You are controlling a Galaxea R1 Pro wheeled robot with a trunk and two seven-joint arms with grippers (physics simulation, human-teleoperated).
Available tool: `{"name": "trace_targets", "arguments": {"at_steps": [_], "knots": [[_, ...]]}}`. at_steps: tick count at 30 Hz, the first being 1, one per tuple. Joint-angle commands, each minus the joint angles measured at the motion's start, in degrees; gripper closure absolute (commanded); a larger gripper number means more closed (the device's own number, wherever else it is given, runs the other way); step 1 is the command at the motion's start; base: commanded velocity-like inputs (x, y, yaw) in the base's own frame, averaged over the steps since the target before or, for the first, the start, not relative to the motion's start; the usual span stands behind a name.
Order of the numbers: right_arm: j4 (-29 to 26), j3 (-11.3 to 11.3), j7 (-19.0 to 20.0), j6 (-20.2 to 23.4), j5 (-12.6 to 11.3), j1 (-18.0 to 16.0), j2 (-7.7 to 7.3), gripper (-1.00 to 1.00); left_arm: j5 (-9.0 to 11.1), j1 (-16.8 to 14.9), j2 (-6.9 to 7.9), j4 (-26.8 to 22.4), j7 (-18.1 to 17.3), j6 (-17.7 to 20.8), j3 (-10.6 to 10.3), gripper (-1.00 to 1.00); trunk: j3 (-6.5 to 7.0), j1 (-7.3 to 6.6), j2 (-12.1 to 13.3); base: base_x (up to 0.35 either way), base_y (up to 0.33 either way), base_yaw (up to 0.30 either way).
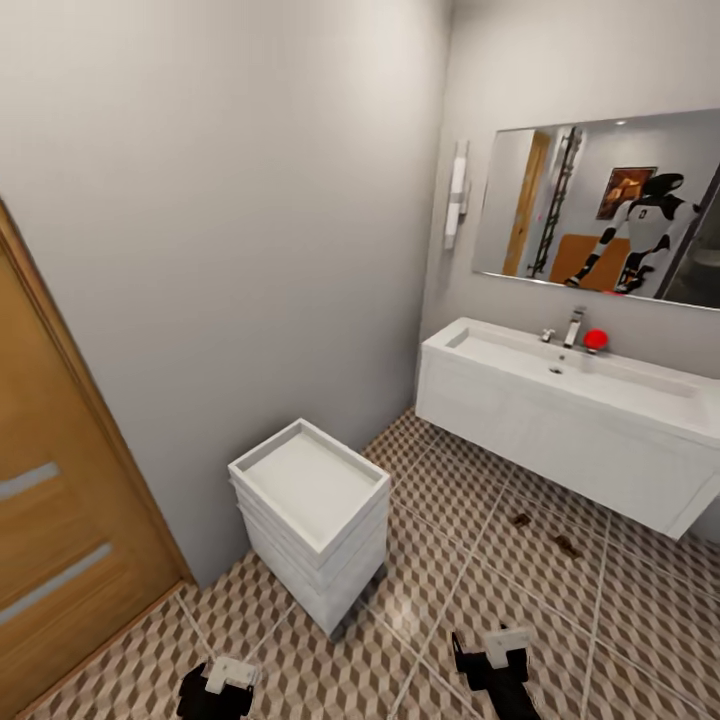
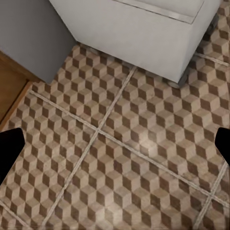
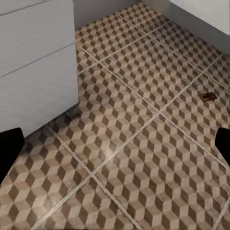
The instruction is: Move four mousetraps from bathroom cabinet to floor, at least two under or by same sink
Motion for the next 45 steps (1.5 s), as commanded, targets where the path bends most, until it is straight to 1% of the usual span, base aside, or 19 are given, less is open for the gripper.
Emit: {"name": "trace_targets", "arguments": {"at_steps": [1,15,21,45], "knots": [[0.01,0.52,-0.14,-0.17,-0.48,-0.03,-0.01,-1.00,0.32,-0.09,-0.06,0.21,0.07,-0.30,-0.47,-1.00,-0.13,0.01,-0.13,-0.228,0.169,0.286],[0.01,0.52,-0.14,-0.16,-0.48,-0.04,0.08,-1.00,0.32,-0.01,-0.06,0.21,0.07,-0.28,-0.47,-1.00,-0.13,0.01,-0.13,-0.242,0.179,0.286],[0.01,0.52,-0.14,-0.16,-0.48,-0.03,0.08,-1.00,0.32,0.00,-0.06,0.21,0.07,-0.30,-0.47,-1.00,-0.13,0.01,-0.13,-0.195,0.045,0.286],[0.01,0.52,-0.14,-0.10,-0.48,-0.03,0.14,-1.00,0.32,0.08,-0.14,0.21,0.07,-0.31,-0.47,-1.00,-0.13,0.01,-0.13,-0.011,0.001,0.286]]}}
